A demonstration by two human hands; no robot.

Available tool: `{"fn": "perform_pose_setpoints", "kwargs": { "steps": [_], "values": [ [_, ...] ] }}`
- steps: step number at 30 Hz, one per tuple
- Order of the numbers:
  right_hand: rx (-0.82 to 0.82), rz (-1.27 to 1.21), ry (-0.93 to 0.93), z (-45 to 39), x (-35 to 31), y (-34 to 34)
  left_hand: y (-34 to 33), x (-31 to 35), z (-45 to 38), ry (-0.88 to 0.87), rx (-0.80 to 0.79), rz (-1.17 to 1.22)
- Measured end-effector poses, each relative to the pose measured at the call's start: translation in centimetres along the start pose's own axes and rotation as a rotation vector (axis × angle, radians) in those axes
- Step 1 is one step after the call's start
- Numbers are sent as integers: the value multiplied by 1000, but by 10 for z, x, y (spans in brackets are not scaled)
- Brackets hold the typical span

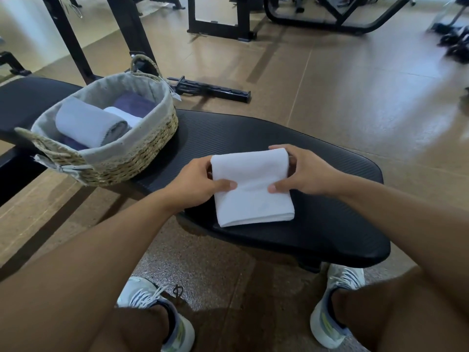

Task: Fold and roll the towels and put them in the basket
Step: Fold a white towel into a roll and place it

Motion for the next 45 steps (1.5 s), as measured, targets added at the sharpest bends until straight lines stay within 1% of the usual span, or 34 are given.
{"fn": "perform_pose_setpoints", "kwargs": {
  "steps": [2,5,8,10,12,14,16,21,24,27,29,31,34,36,40,42,45],
  "values": [
    [49,-8,21,-3,-3,4,0,-3,-3,5,-18,27],
    [97,-9,50,-6,-6,6,-4,-9,-5,13,-92,82],
    [103,-66,77,-8,-5,6,1,-11,-9,-31,-46,38],
    [99,-74,93,-10,-4,6,5,-9,-11,-60,14,-19],
    [121,-64,108,-13,-2,7,9,-5,-11,-95,84,-104],
    [144,-71,113,-16,1,8,13,0,-12,-120,139,-140],
    [162,-72,118,-18,2,10,15,0,-12,-114,142,-118],
    [187,-75,140,-14,0,14,21,-4,-9,-125,70,-1],
    [140,-161,152,-10,-4,11,22,-7,-6,-134,49,72],
    [13,-229,144,-5,-8,3,19,-2,-2,-157,6,151],
    [-50,-197,151,1,-12,-1,14,1,1,-152,-43,164],
    [-79,-162,148,6,-16,-1,9,5,5,-124,-97,177],
    [-117,-148,127,9,-20,-1,8,10,11,-54,-126,253],
    [-143,-99,146,11,-23,-4,10,12,12,-50,-99,218],
    [-115,91,154,11,-22,-7,13,5,11,-70,-47,9],
    [-120,145,171,13,-25,-10,8,0,12,-46,-81,-30],
    [-177,211,173,17,-27,-17,4,-7,11,-3,-106,-71]
  ]
}}
Point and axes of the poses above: each hand's wrist, its own z-axis away from the middle knuckle, its own y-axis out of the back of the hand, x = y × z, the point moved 9 cm from there along -z, towards the middle knuckle
